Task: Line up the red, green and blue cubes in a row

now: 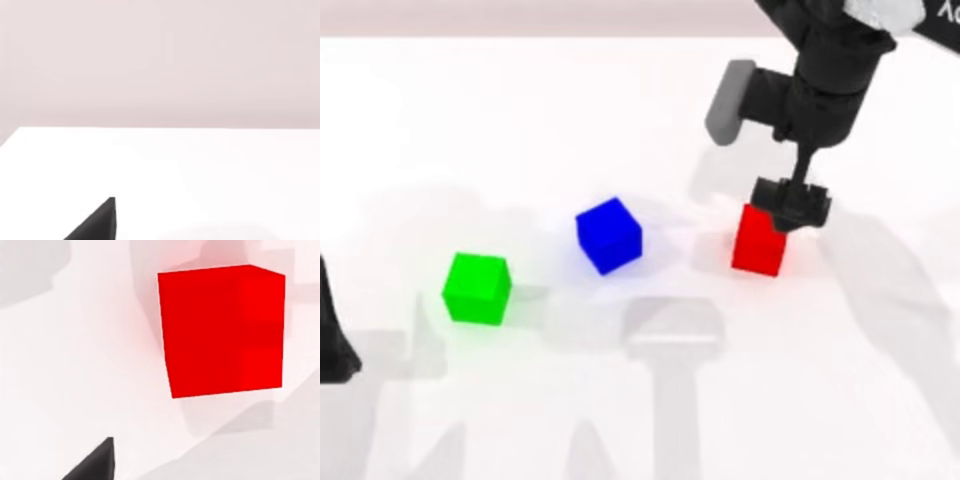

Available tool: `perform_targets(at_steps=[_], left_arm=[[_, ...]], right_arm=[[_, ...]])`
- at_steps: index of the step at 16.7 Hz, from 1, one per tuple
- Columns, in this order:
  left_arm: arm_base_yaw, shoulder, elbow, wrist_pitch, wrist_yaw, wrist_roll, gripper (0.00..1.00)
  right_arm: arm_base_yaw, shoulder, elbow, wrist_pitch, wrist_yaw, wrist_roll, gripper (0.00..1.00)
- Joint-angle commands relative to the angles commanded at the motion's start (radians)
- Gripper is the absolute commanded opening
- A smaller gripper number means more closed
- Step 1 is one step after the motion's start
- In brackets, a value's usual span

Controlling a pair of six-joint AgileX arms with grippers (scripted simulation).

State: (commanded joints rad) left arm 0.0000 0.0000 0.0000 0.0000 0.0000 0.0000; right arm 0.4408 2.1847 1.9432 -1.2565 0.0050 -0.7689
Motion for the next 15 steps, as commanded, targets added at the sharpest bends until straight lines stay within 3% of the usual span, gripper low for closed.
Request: perform_targets(at_steps=[5, 11, 15], left_arm=[[0.0, 0.0, 0.0, 0.0, 0.0, 0.0, 1.0], [0.0, 0.0, 0.0, 0.0, 0.0, 0.0, 1.0], [0.0, 0.0, 0.0, 0.0, 0.0, 0.0, 1.0]], right_arm=[[0.032, 0.148, 0.153, -0.079, -0.001, -0.056, 1.0], [0.028, 0.146, 0.148, -0.073, -0.001, -0.055, 1.0], [0.032, 0.168, 0.056, 0.039, 0.0, -0.056, 1.0]])
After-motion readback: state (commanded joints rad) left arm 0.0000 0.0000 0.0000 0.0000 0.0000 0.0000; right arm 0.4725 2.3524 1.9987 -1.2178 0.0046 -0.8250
